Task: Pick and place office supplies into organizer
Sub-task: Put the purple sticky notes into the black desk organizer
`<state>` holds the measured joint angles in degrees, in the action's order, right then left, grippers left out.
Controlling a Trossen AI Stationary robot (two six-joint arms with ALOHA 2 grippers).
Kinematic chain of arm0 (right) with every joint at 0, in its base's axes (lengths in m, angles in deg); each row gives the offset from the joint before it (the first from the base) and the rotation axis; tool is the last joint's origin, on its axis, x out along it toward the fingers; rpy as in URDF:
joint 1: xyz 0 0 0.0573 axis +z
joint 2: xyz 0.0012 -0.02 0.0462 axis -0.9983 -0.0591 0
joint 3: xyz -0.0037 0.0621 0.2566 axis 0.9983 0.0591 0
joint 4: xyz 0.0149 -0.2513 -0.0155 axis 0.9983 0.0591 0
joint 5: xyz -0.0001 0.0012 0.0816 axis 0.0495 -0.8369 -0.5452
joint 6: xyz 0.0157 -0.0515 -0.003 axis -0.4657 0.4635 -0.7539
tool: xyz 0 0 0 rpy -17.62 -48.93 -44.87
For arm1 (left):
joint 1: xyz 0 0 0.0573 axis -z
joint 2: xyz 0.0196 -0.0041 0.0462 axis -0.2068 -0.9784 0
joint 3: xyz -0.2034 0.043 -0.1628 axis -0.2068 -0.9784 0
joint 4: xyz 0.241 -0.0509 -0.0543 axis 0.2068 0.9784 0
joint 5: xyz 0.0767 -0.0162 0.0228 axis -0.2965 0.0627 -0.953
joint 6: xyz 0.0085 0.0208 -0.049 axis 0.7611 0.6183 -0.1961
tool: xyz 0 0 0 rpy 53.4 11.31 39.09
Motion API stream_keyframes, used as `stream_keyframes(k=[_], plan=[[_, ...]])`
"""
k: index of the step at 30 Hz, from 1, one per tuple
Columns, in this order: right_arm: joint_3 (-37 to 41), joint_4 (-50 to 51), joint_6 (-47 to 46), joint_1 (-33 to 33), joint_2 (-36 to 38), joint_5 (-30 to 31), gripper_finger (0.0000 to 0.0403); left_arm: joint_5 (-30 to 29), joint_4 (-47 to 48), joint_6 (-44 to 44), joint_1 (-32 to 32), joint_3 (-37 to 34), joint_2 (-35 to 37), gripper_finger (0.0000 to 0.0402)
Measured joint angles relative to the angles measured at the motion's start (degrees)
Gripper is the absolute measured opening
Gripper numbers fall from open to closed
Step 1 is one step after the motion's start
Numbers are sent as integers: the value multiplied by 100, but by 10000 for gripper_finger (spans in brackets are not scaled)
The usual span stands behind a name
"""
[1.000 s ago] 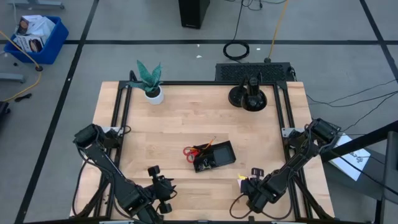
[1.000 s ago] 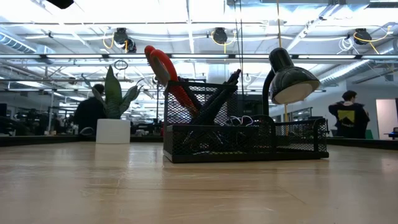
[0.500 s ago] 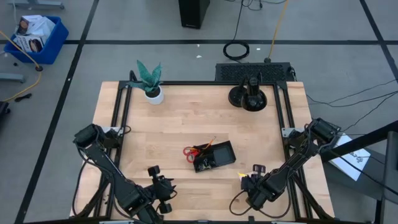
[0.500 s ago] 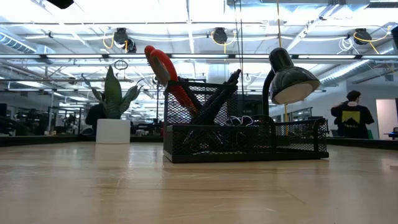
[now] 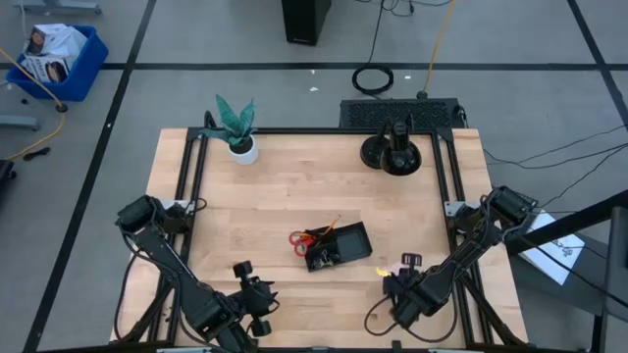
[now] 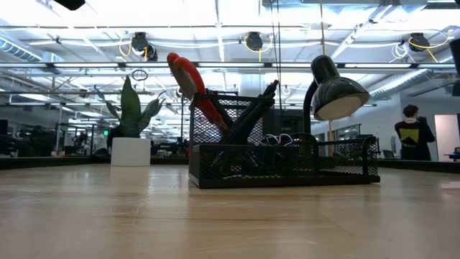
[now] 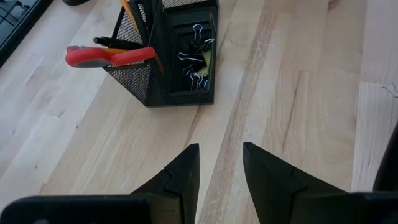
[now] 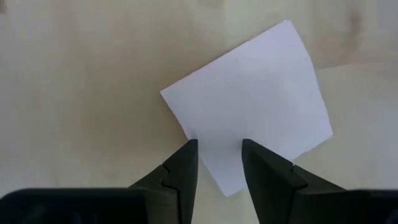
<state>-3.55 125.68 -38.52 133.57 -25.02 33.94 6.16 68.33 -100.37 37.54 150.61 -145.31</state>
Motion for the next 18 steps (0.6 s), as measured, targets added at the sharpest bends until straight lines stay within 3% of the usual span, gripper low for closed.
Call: stream_keyframes(k=[10,18], plan=[[0,154,29,2,42,100,116,-2,0,-2,0,0,2,127],[0,-80,-50,32,784,94,116,-2,0,7,0,0,1,127]])
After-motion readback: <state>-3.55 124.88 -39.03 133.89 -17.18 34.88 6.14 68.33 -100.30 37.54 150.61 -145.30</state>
